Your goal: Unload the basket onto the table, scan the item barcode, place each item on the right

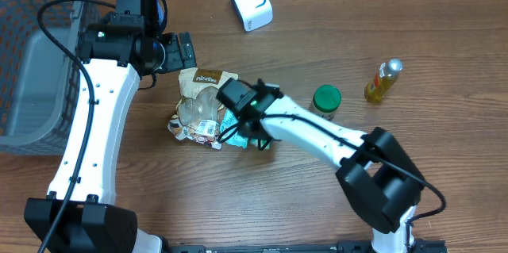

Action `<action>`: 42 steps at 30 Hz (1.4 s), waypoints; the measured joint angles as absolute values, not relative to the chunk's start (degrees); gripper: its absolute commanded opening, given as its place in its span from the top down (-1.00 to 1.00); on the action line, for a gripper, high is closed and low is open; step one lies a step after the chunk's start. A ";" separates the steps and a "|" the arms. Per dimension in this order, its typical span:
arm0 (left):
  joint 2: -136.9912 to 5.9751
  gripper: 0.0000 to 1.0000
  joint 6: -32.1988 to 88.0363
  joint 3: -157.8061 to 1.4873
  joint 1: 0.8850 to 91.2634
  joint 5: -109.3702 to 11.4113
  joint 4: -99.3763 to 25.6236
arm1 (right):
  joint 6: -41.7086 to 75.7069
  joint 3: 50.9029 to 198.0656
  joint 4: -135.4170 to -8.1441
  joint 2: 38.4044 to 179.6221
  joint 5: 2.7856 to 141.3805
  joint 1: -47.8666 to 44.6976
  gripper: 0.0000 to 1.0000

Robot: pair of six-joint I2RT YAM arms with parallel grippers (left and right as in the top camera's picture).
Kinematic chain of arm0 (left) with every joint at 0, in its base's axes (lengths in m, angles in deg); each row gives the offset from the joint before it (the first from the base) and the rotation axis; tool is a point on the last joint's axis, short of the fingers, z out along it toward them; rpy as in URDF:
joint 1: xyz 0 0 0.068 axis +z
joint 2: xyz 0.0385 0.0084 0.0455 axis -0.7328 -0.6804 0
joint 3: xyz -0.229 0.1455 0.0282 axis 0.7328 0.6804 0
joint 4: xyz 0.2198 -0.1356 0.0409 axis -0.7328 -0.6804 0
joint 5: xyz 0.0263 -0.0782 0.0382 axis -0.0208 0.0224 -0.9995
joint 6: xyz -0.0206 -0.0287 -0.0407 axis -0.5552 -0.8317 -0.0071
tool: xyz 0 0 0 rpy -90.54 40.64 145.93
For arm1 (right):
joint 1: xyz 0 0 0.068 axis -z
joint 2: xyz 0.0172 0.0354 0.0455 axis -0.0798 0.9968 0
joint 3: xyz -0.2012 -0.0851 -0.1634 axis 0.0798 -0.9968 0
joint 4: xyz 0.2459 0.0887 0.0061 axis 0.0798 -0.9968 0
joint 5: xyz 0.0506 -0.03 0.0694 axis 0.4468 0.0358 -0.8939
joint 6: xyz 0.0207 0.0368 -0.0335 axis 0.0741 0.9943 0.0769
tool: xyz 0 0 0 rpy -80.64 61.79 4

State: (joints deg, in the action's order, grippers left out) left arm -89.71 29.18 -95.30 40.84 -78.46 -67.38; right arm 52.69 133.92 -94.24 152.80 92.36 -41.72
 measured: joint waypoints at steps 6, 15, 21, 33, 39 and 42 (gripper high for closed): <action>-89.71 -0.99 29.18 -95.30 40.84 -78.46 -67.38 | 45.96 134.68 -94.87 148.28 84.64 -33.38 0.93; -89.71 -1.00 29.18 -95.30 40.84 -78.46 -67.38 | 33.00 130.77 -82.96 147.47 64.77 -21.18 0.93; -89.71 -0.99 29.18 -95.30 40.84 -78.46 -67.38 | 30.38 121.59 -74.48 147.47 57.84 -20.28 0.93; -89.71 -0.99 29.18 -95.30 40.84 -78.46 -67.38 | 29.17 118.44 -69.72 147.47 54.22 -20.33 0.47; -89.71 -0.99 29.18 -95.30 40.84 -78.46 -67.38 | 28.93 118.44 -69.76 147.47 54.52 -20.33 -0.08; -89.71 -0.99 29.18 -95.30 40.84 -78.46 -67.38 | 28.76 118.44 -69.63 147.47 54.70 -20.33 -0.32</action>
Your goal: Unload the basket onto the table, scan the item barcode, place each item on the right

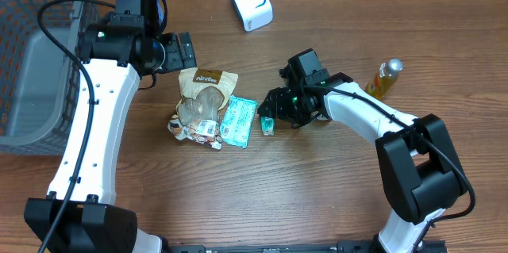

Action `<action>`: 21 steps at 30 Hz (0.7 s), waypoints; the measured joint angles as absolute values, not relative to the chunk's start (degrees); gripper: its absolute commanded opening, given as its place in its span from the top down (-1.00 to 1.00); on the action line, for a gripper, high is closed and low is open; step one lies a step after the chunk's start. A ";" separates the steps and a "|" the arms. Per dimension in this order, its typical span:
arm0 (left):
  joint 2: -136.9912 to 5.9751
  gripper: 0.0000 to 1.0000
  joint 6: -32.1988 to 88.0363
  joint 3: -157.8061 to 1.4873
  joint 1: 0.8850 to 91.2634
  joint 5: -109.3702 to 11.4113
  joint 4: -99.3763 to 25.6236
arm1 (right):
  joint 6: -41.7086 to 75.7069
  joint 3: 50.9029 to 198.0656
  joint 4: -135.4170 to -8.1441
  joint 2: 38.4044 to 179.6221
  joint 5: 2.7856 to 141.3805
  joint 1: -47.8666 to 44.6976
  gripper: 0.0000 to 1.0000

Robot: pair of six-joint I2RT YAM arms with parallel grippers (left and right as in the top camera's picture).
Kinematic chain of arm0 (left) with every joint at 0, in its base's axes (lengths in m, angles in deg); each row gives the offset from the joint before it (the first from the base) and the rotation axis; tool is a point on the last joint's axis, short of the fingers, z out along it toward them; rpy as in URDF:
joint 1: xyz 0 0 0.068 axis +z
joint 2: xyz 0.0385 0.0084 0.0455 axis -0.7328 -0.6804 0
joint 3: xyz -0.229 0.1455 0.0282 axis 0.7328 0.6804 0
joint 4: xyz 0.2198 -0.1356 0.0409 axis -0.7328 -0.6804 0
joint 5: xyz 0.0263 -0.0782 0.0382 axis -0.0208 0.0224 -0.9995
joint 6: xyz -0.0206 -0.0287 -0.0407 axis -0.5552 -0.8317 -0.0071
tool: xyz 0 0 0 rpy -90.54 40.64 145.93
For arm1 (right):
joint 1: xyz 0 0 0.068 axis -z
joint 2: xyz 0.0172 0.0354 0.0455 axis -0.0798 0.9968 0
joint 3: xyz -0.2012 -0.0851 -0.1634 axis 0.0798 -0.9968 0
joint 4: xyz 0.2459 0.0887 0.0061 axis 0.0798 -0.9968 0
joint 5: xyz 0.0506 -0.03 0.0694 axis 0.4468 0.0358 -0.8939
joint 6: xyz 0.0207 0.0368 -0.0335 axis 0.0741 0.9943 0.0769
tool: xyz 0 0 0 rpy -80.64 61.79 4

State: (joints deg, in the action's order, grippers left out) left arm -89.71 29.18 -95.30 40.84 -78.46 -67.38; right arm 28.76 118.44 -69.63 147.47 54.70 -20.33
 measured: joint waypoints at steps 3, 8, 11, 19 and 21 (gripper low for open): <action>-89.71 -1.00 29.18 -95.30 40.84 -78.46 -67.38 | 28.61 118.92 -71.73 147.47 55.48 -20.33 -0.45; -89.71 -0.99 29.18 -95.30 40.84 -78.46 -67.38 | 28.04 124.78 -81.78 147.47 59.74 -20.74 -0.67; -89.71 -1.00 29.18 -95.30 40.84 -78.46 -67.38 | 27.51 129.61 -85.65 147.47 63.31 -21.92 -0.71; -89.71 -0.99 29.18 -95.30 40.84 -78.46 -67.40 | 27.56 131.53 -88.07 147.36 72.82 -29.11 -0.96; -89.71 -0.99 29.18 -95.30 40.84 -78.46 -67.38 | 28.67 131.53 -88.93 147.43 76.40 -31.61 -1.00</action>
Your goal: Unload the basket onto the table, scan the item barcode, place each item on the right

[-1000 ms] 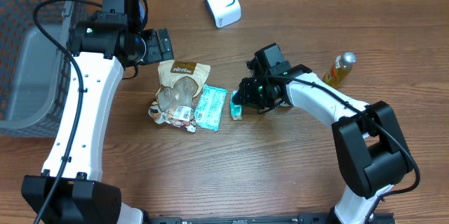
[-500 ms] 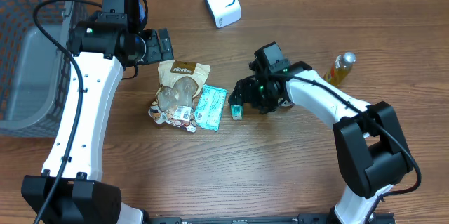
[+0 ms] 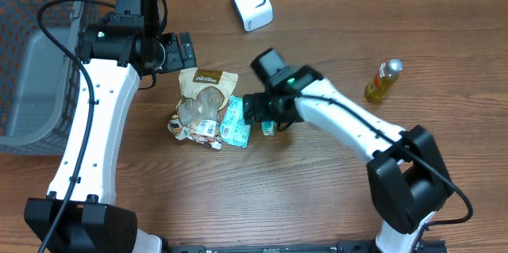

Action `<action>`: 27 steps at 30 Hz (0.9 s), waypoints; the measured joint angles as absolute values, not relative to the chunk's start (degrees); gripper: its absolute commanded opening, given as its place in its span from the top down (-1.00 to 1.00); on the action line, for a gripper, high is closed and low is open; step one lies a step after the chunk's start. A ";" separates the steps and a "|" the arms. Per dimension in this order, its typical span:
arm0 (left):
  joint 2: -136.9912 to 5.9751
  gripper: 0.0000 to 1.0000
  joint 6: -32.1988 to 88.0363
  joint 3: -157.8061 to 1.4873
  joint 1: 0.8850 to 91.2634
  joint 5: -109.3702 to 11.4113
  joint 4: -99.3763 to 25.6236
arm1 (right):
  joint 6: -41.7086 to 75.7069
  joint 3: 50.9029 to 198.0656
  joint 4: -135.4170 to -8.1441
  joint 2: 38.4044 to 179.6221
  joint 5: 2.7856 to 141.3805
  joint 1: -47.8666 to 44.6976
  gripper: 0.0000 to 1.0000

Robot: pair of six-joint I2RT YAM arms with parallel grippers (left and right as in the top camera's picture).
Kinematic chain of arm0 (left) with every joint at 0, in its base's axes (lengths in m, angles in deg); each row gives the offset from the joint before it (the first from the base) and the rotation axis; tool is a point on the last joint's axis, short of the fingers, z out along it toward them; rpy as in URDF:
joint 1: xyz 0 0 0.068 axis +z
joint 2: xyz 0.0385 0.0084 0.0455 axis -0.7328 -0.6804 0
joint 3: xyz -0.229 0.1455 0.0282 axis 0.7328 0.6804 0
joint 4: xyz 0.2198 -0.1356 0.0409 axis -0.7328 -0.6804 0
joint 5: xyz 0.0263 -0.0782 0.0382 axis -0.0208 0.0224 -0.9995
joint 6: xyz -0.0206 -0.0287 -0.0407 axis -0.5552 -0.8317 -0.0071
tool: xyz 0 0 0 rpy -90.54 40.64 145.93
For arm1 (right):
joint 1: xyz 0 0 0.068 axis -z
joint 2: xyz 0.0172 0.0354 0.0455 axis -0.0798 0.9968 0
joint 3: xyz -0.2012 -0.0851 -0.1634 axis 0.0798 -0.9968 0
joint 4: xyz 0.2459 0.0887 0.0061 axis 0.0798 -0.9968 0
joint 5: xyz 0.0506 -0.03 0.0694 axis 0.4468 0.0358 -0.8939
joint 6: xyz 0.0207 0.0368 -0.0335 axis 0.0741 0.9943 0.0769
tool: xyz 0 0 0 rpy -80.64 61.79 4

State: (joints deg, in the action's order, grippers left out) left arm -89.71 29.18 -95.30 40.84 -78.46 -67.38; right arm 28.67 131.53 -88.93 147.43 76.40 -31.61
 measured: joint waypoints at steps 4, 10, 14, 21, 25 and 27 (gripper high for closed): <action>-89.71 -0.99 29.18 -95.30 40.84 -78.49 -67.38 | 29.55 131.53 -88.86 148.59 80.99 -34.42 -0.80; -89.71 -1.00 29.18 -95.30 40.84 -78.46 -67.38 | 32.26 131.53 -88.84 151.49 83.81 -34.69 -0.10; -89.71 -0.99 29.18 -95.30 40.84 -78.46 -67.38 | 33.02 131.53 -88.73 151.89 84.81 -34.69 0.33; -89.71 -0.99 29.18 -95.30 40.84 -78.46 -67.38 | 33.15 131.53 -88.77 151.99 85.71 -34.66 0.28; -89.71 -0.99 29.18 -95.30 40.84 -78.46 -67.38 | 33.11 131.53 -88.69 151.99 86.24 -34.66 -0.17; -89.71 -0.99 29.18 -95.30 40.84 -78.46 -67.38 | 33.09 131.53 -88.56 151.99 86.41 -34.69 -0.17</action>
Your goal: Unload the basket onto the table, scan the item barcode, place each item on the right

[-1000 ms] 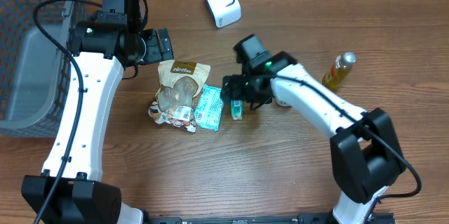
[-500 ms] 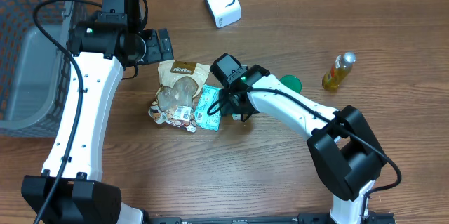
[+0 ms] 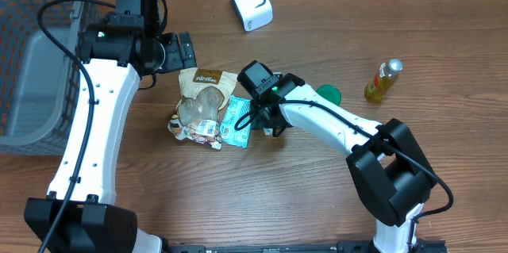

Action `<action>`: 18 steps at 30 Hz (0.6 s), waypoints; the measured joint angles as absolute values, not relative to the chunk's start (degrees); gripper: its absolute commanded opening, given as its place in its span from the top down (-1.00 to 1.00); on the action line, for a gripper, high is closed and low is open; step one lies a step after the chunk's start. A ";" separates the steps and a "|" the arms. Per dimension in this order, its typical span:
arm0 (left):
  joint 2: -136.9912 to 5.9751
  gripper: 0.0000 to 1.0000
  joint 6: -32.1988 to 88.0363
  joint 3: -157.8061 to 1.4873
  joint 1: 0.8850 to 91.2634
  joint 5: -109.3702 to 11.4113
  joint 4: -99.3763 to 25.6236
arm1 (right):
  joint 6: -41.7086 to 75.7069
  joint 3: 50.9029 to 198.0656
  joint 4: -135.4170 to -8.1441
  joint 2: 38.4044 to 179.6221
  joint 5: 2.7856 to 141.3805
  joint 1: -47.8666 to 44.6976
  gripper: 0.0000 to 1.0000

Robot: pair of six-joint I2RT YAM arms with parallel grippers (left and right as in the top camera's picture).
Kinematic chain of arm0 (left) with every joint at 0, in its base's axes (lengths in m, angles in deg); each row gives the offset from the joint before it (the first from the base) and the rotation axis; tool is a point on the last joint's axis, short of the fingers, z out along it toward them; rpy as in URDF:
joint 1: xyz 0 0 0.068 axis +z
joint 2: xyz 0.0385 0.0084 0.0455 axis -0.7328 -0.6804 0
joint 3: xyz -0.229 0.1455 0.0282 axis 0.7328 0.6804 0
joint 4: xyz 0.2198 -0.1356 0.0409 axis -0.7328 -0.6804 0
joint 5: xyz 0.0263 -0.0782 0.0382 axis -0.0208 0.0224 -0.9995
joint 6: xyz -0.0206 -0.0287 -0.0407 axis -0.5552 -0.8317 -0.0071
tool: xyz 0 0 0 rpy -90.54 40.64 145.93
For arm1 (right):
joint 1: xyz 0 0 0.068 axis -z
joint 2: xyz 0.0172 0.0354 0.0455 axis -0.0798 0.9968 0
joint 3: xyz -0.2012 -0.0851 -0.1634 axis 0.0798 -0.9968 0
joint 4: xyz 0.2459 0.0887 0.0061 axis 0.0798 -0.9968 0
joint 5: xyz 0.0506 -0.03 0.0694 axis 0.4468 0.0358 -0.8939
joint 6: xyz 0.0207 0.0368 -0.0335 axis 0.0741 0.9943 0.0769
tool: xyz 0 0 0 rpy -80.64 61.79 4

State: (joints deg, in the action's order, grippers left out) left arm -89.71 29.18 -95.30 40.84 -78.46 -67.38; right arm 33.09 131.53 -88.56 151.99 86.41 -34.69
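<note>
A teal packet [image 3: 235,123] lies flat on the table, touching the right side of a crumpled brown snack bag [image 3: 200,101]. My right gripper [image 3: 258,120] is down at the teal packet's right edge; the wrist hides its fingers, so its state is unclear. The white scanner [image 3: 251,1] stands at the back of the table. My left gripper [image 3: 180,48] hovers just behind the brown bag, fingers apart and holding nothing.
A green-lidded jar [image 3: 328,93] sits partly behind the right arm. A yellow bottle [image 3: 383,80] lies at the right. A grey basket [image 3: 32,63] fills the left edge.
My right gripper has shifted a little left and down, now against the teal packet's right edge and covering the small teal piece beside it. The left arm is unchanged.
My right arm first lay across the teal packet and snack bag. Then it had pulled back right toward the jar, leaving the packet uncovered. After that it had come back left beside the packet, and now rests at its edge. The left arm has stayed put.
</note>
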 measured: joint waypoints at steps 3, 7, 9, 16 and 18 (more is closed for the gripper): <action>-89.71 -0.99 29.18 -95.30 40.84 -78.46 -67.38 | 33.09 131.53 -88.34 151.99 86.63 -34.69 0.11; -89.71 -0.99 29.18 -95.30 40.84 -78.46 -67.38 | 33.33 131.53 -87.62 151.99 86.96 -34.66 0.53; -89.71 -0.99 29.18 -95.30 40.84 -78.46 -67.38 | 33.17 131.53 -87.55 151.99 87.00 -34.69 0.53; -89.71 -0.99 29.18 -95.30 40.84 -78.46 -67.38 | 33.13 131.53 -87.73 151.99 87.63 -34.66 0.21; -89.71 -0.99 29.18 -95.30 40.84 -78.46 -67.38 | 33.06 131.53 -88.03 151.99 88.22 -34.66 0.16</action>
